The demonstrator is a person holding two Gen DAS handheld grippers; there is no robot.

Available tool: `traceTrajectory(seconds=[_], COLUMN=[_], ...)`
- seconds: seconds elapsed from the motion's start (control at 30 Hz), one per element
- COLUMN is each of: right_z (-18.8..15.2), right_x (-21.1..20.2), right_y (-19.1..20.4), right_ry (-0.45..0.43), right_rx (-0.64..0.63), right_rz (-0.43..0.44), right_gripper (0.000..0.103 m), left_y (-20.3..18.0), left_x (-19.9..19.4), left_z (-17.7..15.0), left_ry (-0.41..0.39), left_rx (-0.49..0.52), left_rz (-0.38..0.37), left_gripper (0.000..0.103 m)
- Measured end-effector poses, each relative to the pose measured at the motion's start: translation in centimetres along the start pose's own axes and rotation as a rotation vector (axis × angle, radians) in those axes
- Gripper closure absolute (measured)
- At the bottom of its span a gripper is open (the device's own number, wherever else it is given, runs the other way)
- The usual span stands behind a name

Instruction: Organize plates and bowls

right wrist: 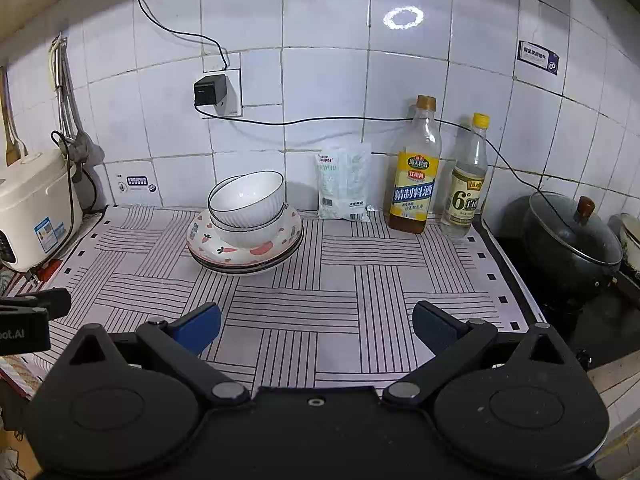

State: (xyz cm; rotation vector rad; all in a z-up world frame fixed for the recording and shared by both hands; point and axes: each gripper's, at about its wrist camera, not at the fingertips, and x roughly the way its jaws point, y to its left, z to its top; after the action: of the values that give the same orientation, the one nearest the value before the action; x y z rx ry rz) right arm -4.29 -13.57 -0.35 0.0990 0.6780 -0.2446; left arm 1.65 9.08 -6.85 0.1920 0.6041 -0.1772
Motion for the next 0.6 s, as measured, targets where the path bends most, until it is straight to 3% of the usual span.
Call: traceTrajectory(seconds=[0.6], right_z=[-0.3], right_x=[1.4], right_y=[0.2], right_ry=[0.035], right_rx=[0.006], right_rz=[0.002], right_gripper=[0.0], left_y=[0.3], left_x=[0.5], left_z=[0.3], left_ry=[0.022], left_rx=[-0.029], left_rz=[-0.028], left_gripper=[0.0])
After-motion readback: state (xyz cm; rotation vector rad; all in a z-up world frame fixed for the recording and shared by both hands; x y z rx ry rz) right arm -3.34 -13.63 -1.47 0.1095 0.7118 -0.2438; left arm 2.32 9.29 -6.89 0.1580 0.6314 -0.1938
